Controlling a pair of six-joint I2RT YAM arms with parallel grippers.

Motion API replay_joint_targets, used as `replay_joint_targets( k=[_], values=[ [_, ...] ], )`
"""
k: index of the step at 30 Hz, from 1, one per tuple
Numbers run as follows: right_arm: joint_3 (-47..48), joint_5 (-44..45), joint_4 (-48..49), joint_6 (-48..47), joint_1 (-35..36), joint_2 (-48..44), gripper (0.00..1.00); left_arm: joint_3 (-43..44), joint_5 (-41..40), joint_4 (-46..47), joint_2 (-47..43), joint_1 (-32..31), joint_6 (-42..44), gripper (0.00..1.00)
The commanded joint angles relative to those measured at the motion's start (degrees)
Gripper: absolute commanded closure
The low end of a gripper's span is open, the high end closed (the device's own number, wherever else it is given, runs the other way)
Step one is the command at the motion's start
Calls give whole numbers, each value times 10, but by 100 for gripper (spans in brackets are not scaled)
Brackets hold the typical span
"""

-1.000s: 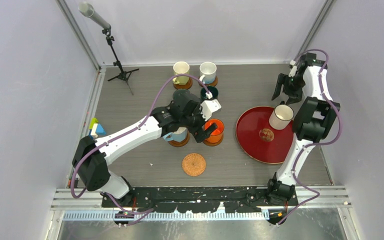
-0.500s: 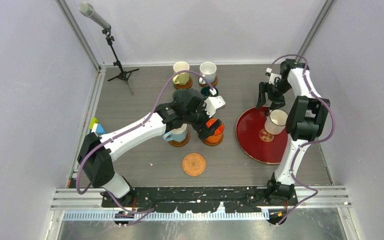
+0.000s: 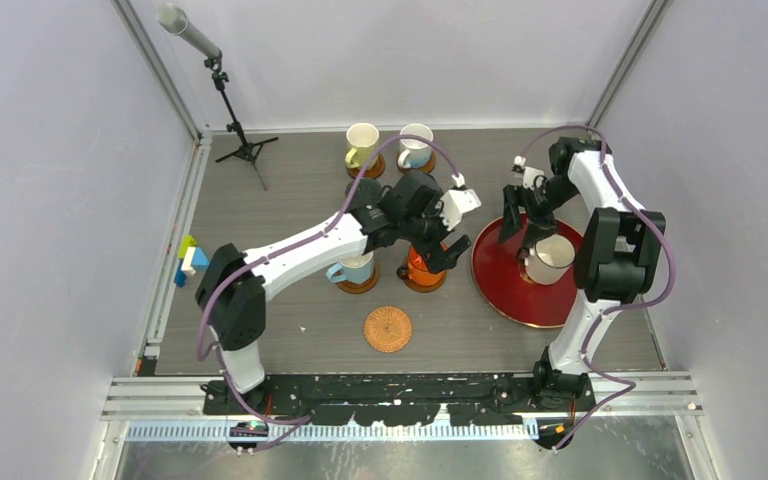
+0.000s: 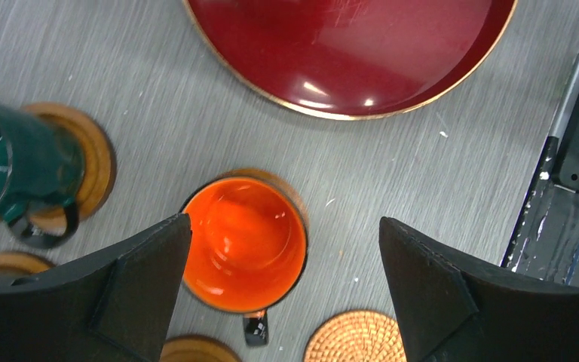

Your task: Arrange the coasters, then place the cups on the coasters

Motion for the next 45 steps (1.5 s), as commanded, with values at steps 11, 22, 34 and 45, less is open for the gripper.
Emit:
replay_joint_targets(
  k=[11,22,34,45],
  values=[
    [12,-88,-76,-25,-87,-125,27,180,-27,-35,141,-95,44,9],
    [51,-141,-72,-45,-222,-175,24,481,-54,-178,371,-115,58,9],
    [73,-205,-154,-137,-315,-131,24,602,-84,-185,473,-137,117,17],
    [101,-227,-238,-221,-362,-103,24,663,-97,-155,517,-150,119,38]
  ],
)
